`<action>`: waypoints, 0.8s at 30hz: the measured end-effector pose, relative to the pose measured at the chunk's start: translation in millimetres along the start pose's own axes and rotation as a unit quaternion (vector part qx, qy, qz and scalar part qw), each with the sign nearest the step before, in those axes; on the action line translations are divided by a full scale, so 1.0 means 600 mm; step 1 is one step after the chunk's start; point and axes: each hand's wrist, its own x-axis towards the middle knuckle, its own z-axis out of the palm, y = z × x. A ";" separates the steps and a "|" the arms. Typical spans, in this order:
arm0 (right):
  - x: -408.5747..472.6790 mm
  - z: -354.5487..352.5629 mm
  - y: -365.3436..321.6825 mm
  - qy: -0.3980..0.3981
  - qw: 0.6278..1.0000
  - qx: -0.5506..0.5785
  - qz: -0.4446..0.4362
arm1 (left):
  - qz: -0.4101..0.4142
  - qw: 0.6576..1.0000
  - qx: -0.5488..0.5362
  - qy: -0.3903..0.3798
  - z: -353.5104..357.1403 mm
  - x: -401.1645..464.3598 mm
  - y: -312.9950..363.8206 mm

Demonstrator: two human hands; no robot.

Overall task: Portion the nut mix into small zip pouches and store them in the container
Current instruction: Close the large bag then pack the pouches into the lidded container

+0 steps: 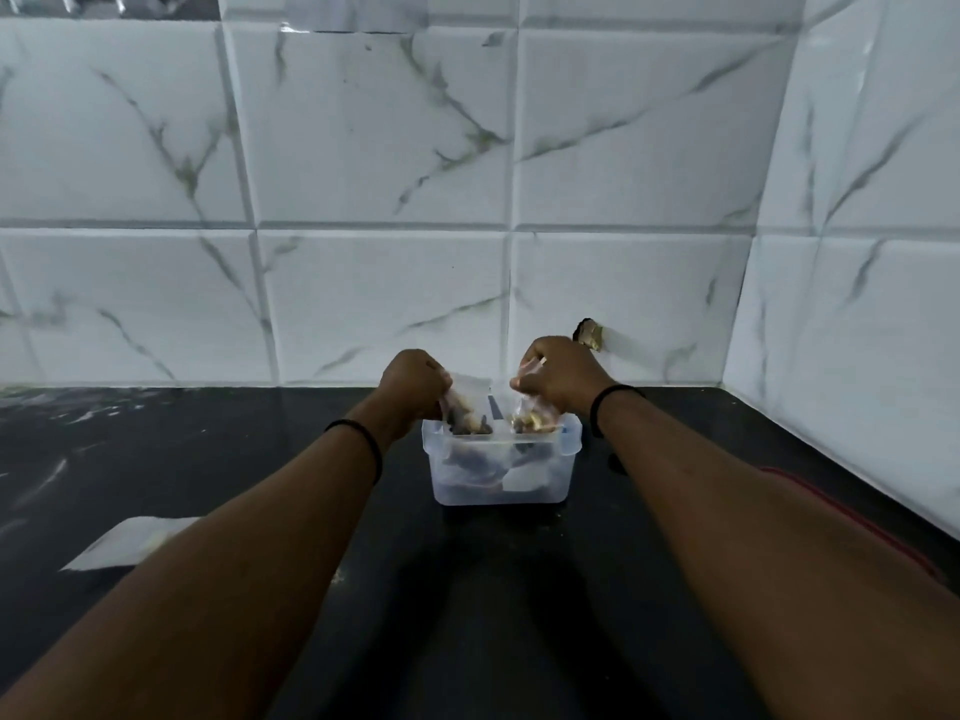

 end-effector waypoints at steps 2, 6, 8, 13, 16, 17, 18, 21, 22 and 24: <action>0.008 0.009 0.010 -0.026 0.999 -0.020 0.012 | 0.007 0.999 0.047 -0.010 0.003 0.016 -0.004; 0.026 0.026 0.024 -0.032 0.995 -0.090 0.018 | 0.059 0.986 0.155 -0.016 0.022 0.042 -0.005; 0.032 0.031 0.026 -0.033 0.990 -0.139 0.008 | 0.071 0.977 0.200 -0.017 0.033 0.046 -0.004; 0.027 0.047 0.034 0.039 0.951 -0.296 -0.077 | 0.151 0.899 0.411 0.019 0.054 0.037 -0.002; 0.017 0.046 0.023 0.089 0.948 -0.276 -0.127 | 0.249 0.856 0.449 0.067 0.062 0.028 0.003; 0.015 0.044 0.017 0.077 0.955 -0.256 -0.128 | 0.255 0.854 0.450 0.048 0.062 0.028 0.006; 0.011 0.043 0.012 0.053 0.960 -0.245 -0.123 | 0.245 0.858 0.450 0.017 0.062 0.027 0.008; 0.001 0.043 0.001 -0.050 0.957 -0.267 -0.099 | 0.207 0.851 0.475 -0.088 0.060 0.029 0.002; -0.002 0.044 0.001 -0.086 0.953 -0.277 -0.091 | 0.209 0.839 0.489 -0.112 0.061 0.028 -0.003; -0.006 0.045 0.005 -0.141 0.942 -0.296 -0.076 | 0.206 0.824 0.507 -0.144 0.061 0.030 -0.010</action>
